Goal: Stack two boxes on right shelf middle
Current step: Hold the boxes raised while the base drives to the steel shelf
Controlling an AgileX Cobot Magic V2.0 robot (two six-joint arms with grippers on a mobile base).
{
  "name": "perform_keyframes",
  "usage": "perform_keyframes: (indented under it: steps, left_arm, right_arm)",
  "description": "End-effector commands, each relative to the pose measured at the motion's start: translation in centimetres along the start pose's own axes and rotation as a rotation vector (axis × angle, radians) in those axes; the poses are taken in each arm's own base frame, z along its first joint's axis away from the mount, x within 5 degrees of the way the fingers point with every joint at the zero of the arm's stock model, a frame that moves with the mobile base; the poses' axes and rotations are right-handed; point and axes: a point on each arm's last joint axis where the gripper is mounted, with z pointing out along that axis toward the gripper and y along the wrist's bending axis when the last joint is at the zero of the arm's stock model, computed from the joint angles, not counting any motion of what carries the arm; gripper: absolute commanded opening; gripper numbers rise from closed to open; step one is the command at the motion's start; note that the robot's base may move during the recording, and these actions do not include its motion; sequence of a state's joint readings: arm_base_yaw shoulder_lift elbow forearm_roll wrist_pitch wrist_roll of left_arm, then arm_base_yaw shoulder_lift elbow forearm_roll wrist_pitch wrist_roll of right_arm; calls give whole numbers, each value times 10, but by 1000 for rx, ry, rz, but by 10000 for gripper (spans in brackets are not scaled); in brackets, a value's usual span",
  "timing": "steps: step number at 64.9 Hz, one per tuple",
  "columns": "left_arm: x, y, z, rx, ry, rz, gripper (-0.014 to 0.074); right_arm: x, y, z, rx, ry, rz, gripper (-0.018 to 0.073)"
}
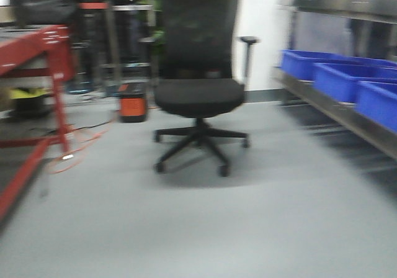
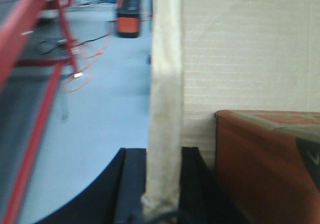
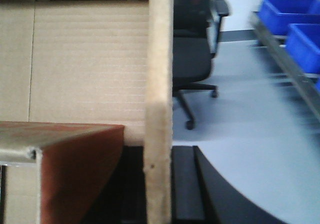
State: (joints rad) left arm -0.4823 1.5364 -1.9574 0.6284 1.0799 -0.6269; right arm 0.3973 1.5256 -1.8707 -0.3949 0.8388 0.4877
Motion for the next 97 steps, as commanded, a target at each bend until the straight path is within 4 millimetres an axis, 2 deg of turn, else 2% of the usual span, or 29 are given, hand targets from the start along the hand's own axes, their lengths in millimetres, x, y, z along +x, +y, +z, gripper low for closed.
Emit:
perform_keyframes:
  steps: [1, 97]
  left_arm:
    - [-8, 5, -8, -6, -56, -3, -111]
    - [-8, 5, -8, -7, -57, -2, -111]
  right_arm:
    - [-13, -2, -11, -16, -94, -4, -155]
    - [-13, -2, -11, -16, -94, -4, -155]
